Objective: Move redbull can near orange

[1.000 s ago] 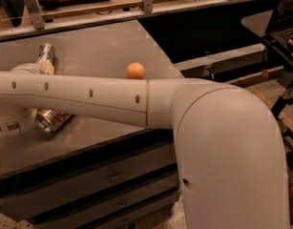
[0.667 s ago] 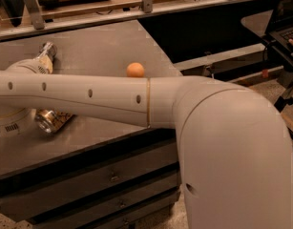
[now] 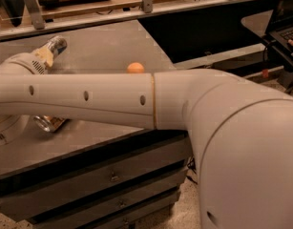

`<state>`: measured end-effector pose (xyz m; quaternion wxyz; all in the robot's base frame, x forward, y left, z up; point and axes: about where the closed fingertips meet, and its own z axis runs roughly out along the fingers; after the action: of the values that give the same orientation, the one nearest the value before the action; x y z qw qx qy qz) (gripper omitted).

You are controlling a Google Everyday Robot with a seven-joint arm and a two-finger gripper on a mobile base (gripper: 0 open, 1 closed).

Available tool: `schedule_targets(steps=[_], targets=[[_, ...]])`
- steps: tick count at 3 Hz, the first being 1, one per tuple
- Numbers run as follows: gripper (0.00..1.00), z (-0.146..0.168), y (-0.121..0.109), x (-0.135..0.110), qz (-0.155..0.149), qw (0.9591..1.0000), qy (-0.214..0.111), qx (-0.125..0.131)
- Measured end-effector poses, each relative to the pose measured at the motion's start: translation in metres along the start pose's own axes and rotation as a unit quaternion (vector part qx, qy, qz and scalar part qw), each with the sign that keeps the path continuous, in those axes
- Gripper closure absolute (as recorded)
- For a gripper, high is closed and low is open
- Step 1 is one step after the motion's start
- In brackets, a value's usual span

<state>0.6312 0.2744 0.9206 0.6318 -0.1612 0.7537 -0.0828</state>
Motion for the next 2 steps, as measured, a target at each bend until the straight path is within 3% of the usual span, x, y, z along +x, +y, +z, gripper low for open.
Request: schedule_targets(steps=[2], targets=[[1.00, -0.067, -0.037, 0.002, -0.027, 0.9977, -0.001, 0.062]])
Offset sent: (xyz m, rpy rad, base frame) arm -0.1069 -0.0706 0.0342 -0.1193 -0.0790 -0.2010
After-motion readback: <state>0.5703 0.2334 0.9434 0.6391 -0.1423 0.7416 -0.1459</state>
